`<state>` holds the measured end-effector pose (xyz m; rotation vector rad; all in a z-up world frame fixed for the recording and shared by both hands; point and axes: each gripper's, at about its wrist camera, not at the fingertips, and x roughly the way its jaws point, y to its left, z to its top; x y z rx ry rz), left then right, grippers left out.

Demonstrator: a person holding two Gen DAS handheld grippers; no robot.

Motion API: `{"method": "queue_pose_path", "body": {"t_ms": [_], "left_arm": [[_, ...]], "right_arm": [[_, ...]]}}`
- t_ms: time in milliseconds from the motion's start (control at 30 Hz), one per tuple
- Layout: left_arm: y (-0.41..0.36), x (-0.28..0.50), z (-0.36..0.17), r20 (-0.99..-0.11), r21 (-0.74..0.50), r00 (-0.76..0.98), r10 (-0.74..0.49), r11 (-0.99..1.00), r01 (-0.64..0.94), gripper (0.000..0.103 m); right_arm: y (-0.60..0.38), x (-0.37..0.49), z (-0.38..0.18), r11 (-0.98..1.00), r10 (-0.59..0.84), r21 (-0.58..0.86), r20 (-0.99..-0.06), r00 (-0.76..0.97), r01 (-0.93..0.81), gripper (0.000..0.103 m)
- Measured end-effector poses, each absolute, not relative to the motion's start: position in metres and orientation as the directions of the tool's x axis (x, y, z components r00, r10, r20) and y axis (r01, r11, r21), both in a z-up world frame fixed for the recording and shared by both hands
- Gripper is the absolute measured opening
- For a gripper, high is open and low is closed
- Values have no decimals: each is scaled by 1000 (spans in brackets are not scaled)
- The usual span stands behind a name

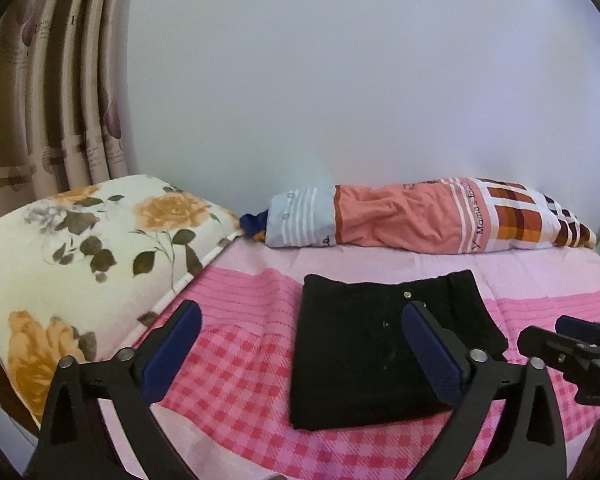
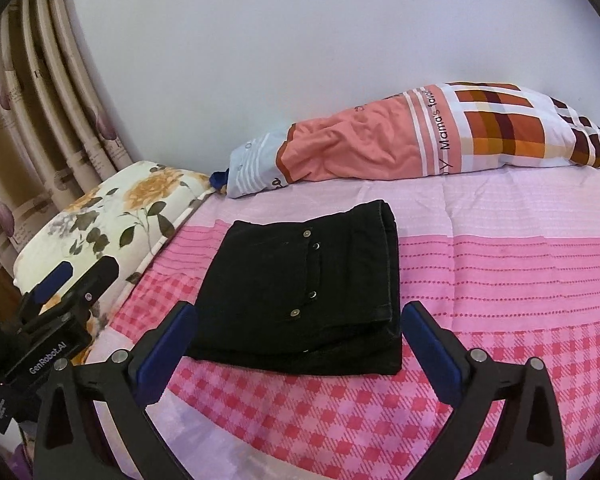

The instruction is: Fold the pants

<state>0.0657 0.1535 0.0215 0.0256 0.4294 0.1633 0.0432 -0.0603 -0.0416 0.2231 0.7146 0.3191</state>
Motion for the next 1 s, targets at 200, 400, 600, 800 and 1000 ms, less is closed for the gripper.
{"method": "queue_pose_path", "body": {"t_ms": [200, 400, 600, 800, 1000], "left_arm": [[160, 59, 31, -402, 22, 902, 159, 986, -164, 103], [163, 53, 40, -374, 35, 905, 202, 978, -204, 103], [163, 53, 40, -381, 37, 903, 198, 979, -199, 103], [156, 51, 37, -377, 55, 909, 176, 984, -167, 103], [151, 54, 34, -398, 53, 906, 146, 989, -136, 103]], "right_arm": [[-61, 41, -38, 924, 369, 317, -603, 708, -212, 102], [-61, 41, -37, 925, 369, 316, -604, 707, -212, 102], [-59, 36, -36, 929, 358, 309, -606, 710, -205, 102], [-57, 30, -40, 939, 327, 295, -618, 715, -174, 102], [-58, 29, -44, 942, 319, 293, -625, 713, -165, 102]]}}
